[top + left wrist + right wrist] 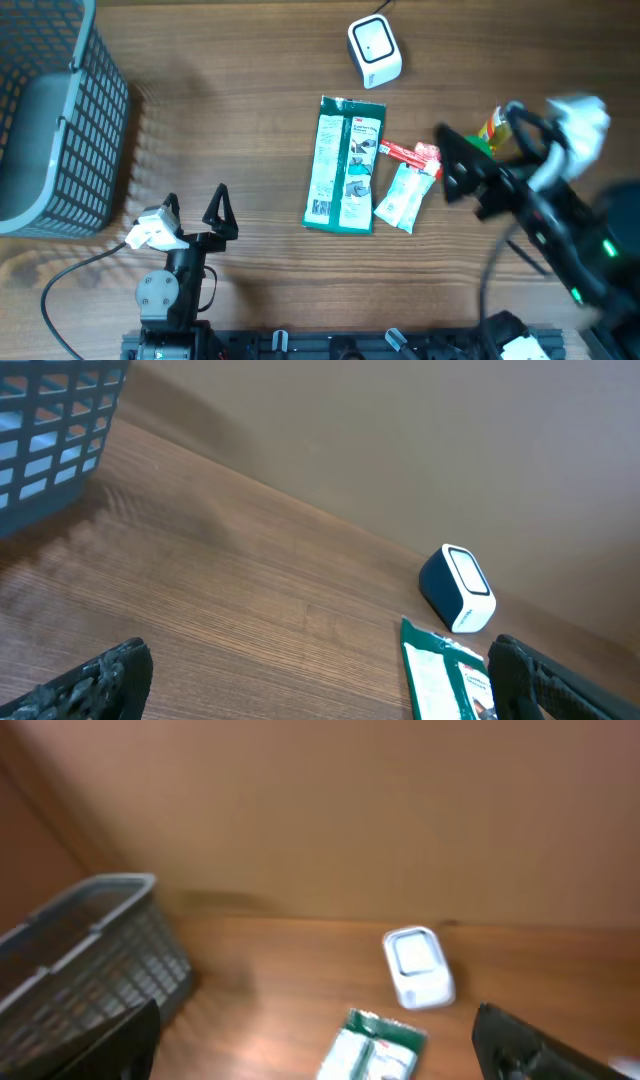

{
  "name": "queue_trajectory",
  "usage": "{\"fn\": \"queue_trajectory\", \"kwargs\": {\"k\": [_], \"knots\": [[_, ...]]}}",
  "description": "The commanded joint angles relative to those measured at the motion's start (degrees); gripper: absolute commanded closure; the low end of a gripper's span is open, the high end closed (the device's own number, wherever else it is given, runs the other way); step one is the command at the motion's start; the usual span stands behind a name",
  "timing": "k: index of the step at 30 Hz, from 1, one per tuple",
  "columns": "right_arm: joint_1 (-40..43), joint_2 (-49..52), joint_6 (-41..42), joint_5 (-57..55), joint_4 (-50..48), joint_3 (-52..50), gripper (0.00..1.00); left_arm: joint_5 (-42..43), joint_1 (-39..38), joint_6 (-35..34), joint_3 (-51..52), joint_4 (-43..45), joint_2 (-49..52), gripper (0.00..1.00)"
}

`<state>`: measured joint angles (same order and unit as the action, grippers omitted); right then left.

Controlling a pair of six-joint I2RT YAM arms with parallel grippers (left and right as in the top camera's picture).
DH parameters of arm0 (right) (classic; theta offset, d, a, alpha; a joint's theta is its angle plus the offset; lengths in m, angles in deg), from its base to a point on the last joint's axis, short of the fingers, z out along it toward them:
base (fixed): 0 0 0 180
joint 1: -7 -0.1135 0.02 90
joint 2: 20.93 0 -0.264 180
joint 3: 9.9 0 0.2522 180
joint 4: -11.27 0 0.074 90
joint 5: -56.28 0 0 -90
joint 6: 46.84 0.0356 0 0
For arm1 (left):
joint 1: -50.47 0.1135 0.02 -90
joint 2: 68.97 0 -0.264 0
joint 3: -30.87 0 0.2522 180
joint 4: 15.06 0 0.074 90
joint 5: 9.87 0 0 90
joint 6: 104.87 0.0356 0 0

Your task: Scan the item barcode

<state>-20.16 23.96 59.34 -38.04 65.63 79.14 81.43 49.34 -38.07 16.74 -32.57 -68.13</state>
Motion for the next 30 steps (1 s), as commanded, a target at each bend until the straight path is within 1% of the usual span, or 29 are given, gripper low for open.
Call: {"fn": "queue_trajectory", "kwargs": {"k": [1, 3, 5, 7, 10, 11, 13, 16, 19, 21, 26, 30], "knots": [[0.24, -4.50, -1.18, -10.62, -0.35, -2.12, 0.00, -0.52, -0.15, 0.46, 0.04, -0.57, -0.46, 0.00], [0.24, -8.20, -1.40, -13.84, -6.43, -7.04, 0.00, -0.52, -0.15, 0.46, 0.04, -0.57, -0.46, 0.00], [0.24, -12.70, -4.11, -13.60, -17.38, -14.53, 0.00, -0.52, -0.15, 0.46, 0.04, -0.57, -0.46, 0.00], [0.24, -17.29, -6.88, -10.91, -28.41, -21.94, 0.00, -0.52, -0.15, 0.46, 0.04, -0.57, -0.46, 0.00], [0.26, -25.22, -11.80, -4.96, -48.78, -35.95, 0.00, -0.52, -0.15, 0.46, 0.04, -0.57, -0.46, 0.00], [0.33, -26.80, -12.15, -4.04, -53.11, -39.39, 0.00, -0.52, -0.15, 0.48, 0.04, -0.59, -0.46, 0.00], [1.49, -29.86, -12.09, -2.49, -58.49, -45.51, 0.00, -0.52, -0.15, 0.46, 0.04, -0.57, -0.46, 0.00], [4.81, -33.03, -11.47, 0.28, -58.25, -50.36, 0.00, -0.52, -0.15, 0.46, 0.04, -0.59, -0.46, 0.00], [8.39, -35.54, -11.50, 2.82, -53.96, -53.13, 0.00, -0.52, -0.15, 0.46, 0.04, -0.57, -0.46, 0.00], [10.12, -37.79, -11.41, 3.45, -53.20, -56.35, 0.00, -0.52, -0.15, 0.46, 0.04, -0.57, -0.46, 0.00], [11.06, -44.41, -9.09, 3.41, -56.06, -66.58, 0.00, -0.52, -0.15, 0.46, 0.04, -0.57, -0.46, 0.00], [11.13, -44.68, -8.70, 4.85, -60.83, -72.26, 0.00, -0.52, -0.15, 0.48, 0.04, -0.57, -0.46, 0.00]]}}
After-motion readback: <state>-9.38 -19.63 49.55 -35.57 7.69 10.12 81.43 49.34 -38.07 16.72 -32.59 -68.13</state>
